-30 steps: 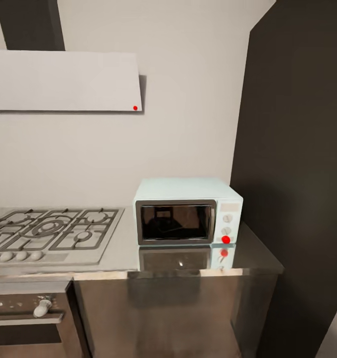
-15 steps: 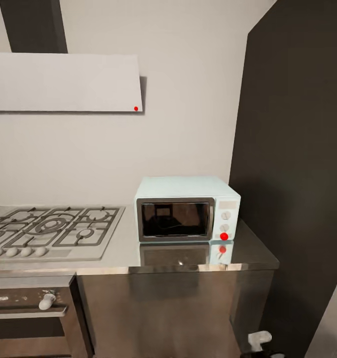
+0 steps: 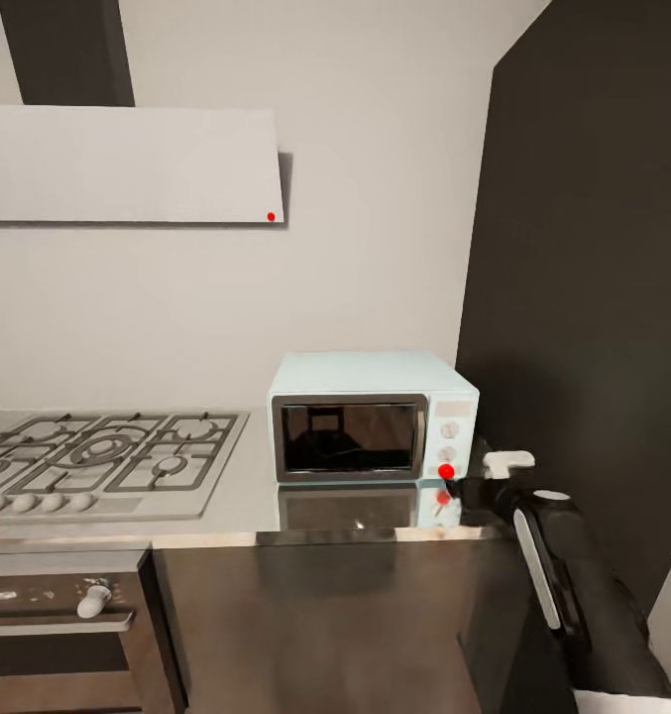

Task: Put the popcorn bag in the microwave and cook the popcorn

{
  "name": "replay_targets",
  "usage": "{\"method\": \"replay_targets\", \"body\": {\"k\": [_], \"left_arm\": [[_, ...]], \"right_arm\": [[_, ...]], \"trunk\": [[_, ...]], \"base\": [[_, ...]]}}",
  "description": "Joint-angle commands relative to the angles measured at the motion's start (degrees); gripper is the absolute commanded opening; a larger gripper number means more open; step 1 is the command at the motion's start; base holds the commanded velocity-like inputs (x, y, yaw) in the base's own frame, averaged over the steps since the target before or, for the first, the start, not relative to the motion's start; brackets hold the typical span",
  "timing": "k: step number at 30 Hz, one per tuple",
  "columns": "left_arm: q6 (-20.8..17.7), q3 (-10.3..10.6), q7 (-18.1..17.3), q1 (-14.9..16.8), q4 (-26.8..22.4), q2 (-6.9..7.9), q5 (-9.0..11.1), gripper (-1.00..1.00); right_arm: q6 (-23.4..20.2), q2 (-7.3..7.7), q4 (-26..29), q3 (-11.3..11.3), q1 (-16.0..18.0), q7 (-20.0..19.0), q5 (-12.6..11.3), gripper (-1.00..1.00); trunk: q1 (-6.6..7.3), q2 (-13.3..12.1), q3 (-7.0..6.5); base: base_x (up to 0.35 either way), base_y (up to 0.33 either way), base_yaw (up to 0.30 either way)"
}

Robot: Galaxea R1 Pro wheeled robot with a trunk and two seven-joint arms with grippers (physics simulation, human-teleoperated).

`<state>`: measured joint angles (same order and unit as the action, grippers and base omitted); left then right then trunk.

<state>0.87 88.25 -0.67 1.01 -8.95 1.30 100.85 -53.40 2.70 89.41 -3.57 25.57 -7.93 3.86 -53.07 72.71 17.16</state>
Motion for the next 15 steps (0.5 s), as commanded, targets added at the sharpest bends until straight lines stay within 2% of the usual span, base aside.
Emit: {"method": "replay_targets", "body": {"k": [1,2,3,4,6,9,13,15], "left_arm": [[0.1,0.4,-0.1,0.1,-0.1,0.03,0.6,1.00],[0.1,0.4,-0.1,0.0,-0.1,0.04,0.6,1.00],[0.1,0.4,-0.1,0.0,-0.1,0.04,0.6,1.00],[0.1,0.4,-0.1,0.0,-0.1,0.07,0.6,1.00],[0.1,0.4,-0.1,0.0,-0.1,0.05,0.6,1.00],[0.1,0.4,0.0,0.0,-0.1,-0.01,0.6,1.00],[0.1,0.4,0.0,0.0,-0.1,0.01,0.5,1.00],[0.1,0.4,0.0,0.0,-0.1,0.02,0.5,1.00]], "right_arm": [[-0.5,-0.75,0.2,-1.0,2.0,-0.2,0.5,1.00],[-0.6,-1.44,0.2,-1.5,3.4,0.3,0.6,1.00],[-0.4,-3.25,0.3,-2.0,5.0,2.2,0.8,1.00],[0.0,-4.83,0.2,-2.1,5.6,3.9,1.0,1.00],[2.4,-6.59,0.0,-2.2,6.0,6.6,1.1,1.00],[8.6,-7.34,-3.0,-2.2,6.1,8.0,0.3,1.00],[9.6,-7.48,-4.9,-2.2,6.1,8.2,0.3,1.00],[11.5,-7.45,-5.4,-2.2,6.1,8.2,0.1,1.00]], "trunk": [[0.00,0.0,0.08],[0.00,0.0,0.08],[0.00,0.0,0.08],[0.00,0.0,0.08],[0.00,0.0,0.08],[0.00,0.0,0.08],[0.00,0.0,0.08],[0.00,0.0,0.08]], "base": [[0.000,0.000,0.000],[0.000,0.000,0.000],[0.000,0.000,0.000],[0.000,0.000,0.000],[0.000,0.000,0.000],[0.000,0.000,0.000],[0.000,0.000,0.000],[0.000,0.000,0.000]]}}
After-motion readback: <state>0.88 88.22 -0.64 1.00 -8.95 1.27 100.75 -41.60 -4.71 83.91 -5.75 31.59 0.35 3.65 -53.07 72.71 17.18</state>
